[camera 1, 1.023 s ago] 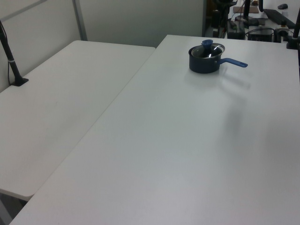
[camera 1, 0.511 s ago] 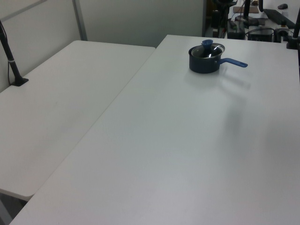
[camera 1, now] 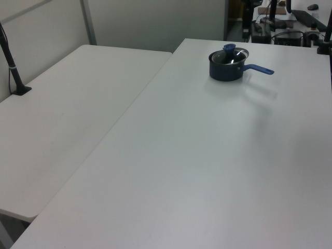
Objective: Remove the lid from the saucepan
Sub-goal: 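Move the gripper from rest toward the saucepan's glass lid, then lower the gripper onto the blue knob and grasp it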
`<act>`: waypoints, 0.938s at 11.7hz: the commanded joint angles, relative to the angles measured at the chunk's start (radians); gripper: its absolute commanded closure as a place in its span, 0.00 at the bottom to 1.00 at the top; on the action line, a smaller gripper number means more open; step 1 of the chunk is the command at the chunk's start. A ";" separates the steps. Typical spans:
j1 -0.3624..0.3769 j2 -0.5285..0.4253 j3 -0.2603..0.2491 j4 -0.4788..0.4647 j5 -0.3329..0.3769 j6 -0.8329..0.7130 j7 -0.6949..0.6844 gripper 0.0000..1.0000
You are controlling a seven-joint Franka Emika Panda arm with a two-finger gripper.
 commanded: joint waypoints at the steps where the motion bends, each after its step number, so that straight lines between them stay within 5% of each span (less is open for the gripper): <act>1: -0.058 0.048 -0.001 -0.036 -0.039 0.103 -0.027 0.00; 6: -0.229 0.214 -0.003 -0.047 -0.042 0.510 0.231 0.00; 11: -0.301 0.337 -0.003 -0.049 -0.042 0.765 0.542 0.00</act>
